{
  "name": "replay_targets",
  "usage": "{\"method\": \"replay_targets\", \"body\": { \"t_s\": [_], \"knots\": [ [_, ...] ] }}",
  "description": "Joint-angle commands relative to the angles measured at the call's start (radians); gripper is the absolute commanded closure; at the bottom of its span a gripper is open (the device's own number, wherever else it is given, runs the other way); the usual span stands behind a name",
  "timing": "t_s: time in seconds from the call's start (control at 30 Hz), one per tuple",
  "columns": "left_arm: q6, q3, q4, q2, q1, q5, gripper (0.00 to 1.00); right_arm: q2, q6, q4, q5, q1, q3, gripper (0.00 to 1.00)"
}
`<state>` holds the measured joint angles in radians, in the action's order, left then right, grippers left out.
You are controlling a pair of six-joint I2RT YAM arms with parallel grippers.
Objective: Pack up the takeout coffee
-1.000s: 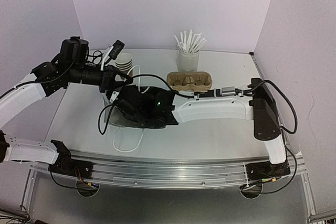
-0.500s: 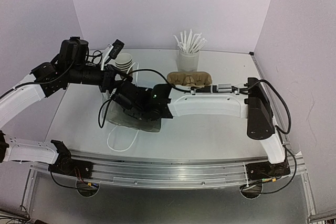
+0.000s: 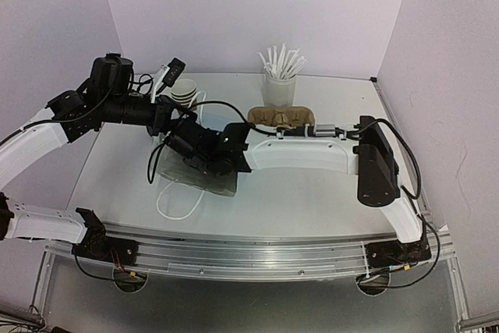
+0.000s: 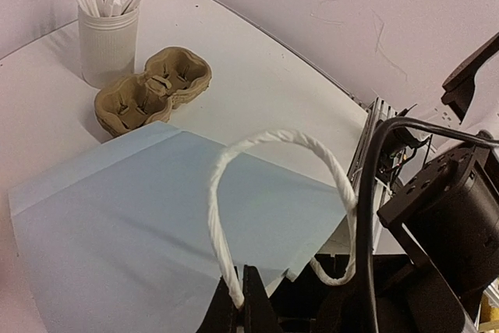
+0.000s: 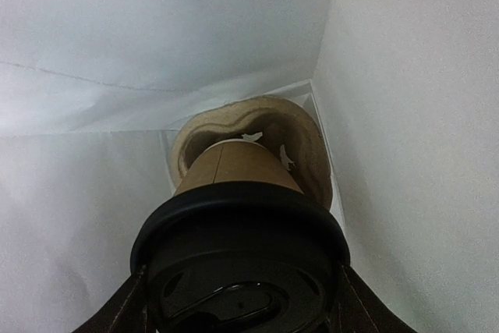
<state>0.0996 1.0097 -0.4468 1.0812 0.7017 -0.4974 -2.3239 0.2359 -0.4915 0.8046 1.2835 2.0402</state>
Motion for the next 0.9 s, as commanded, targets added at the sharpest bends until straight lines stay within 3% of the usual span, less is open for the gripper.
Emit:
{"method": "replay_targets", "body": {
  "t_s": [0.0,0.3,0.63,0.87],
  "knots": [
    [0.024,0.062,-0.031,0.014,0.006,0.006,1.0,-0.033,0.015,0.007,0.005,-0.016,0.076,1.0],
    [0.035,0.113,-0.117,0.061,0.005,0.044,1.0,0.005,0.05,0.017,-0.026,-0.013,0.104,1.0],
    [0.031,0.116,-0.12,0.063,0.004,0.027,1.0,-0.012,0.227,0.146,-0.088,-0.009,0.046,1.0],
    [0.029,0.115,-0.117,0.059,0.004,0.014,1.0,-0.036,0.221,0.144,-0.134,-0.04,0.038,1.0]
  ]
}}
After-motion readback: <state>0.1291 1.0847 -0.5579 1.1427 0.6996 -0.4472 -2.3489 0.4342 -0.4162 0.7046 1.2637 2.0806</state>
